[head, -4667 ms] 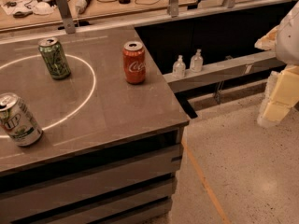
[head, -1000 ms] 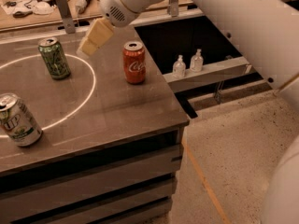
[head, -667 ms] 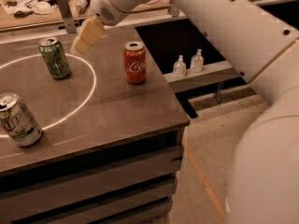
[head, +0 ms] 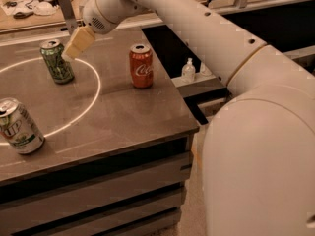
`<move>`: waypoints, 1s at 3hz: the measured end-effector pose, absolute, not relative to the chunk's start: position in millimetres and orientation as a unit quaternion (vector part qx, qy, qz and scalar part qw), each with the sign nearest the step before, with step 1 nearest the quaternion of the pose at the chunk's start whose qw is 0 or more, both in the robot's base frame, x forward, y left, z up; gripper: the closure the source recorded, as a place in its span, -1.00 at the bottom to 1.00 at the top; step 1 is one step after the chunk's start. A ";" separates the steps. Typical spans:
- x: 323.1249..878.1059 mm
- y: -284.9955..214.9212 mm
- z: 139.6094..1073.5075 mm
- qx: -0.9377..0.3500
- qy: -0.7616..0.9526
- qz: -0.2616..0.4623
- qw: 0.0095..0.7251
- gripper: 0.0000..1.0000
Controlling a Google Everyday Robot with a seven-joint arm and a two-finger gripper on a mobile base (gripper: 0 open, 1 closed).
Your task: Move green can near 7up can
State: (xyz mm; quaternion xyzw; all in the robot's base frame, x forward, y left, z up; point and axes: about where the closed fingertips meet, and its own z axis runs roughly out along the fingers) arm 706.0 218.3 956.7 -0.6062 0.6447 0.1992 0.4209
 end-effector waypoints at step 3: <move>716.1 283.1 927.0 -0.574 0.611 0.325 0.438 -0.67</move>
Offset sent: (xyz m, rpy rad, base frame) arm 0.0160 0.0690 -0.0290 0.3218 0.1532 0.1096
